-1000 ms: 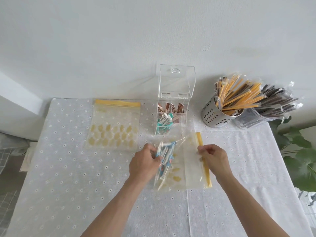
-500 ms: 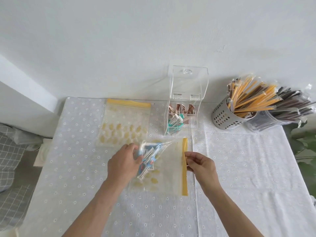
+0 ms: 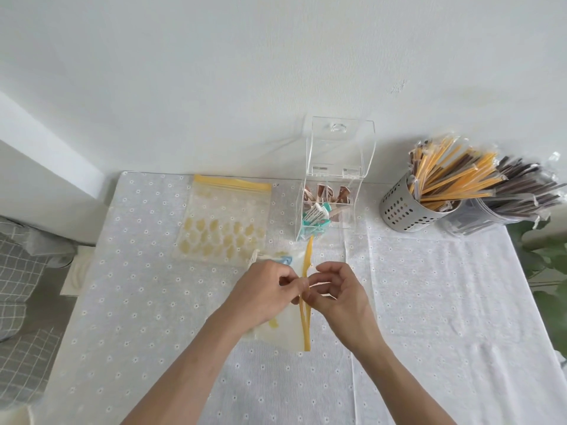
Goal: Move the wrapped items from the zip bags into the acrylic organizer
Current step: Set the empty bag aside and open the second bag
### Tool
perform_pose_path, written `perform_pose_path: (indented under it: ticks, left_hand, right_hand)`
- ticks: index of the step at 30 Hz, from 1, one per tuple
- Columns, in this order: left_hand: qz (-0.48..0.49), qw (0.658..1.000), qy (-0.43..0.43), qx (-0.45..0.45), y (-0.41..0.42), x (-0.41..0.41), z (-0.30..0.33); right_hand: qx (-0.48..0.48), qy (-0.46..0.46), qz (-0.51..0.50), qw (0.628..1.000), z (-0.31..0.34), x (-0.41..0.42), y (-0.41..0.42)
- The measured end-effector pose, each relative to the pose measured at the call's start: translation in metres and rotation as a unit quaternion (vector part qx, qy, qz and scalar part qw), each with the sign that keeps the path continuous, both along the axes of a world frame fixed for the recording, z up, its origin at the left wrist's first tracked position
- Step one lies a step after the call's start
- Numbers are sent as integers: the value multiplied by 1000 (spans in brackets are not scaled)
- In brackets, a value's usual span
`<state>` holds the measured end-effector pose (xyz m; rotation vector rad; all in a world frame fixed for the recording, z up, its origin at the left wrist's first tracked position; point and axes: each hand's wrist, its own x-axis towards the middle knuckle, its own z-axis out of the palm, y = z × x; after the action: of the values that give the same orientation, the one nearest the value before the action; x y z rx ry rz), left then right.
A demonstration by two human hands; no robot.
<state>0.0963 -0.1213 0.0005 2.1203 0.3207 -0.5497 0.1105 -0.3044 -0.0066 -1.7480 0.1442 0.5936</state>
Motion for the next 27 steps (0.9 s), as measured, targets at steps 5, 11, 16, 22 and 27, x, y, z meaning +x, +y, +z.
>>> perform_pose_path:
  ticks: [5, 11, 16, 22, 27]
  left_hand:
    - [-34, 998, 7, 53, -2, 2, -11]
    - [-75, 993, -3, 94, -11, -2, -10]
    - [-79, 987, -20, 142, -13, -3, -6]
    - [-11, 986, -27, 165, -7, -6, -9]
    - [38, 984, -22, 172, 17, -6, -6]
  right_hand:
    - [-25, 18, 6, 1000, -6, -5, -3]
    - [-127, 0, 89, 988, -9, -9, -6]
    - [-143, 10, 98, 985, -10, -6, -8]
    - [-203, -9, 45, 978, -22, -3, -10]
    - [-252, -11, 5, 968, -36, 3, -32]
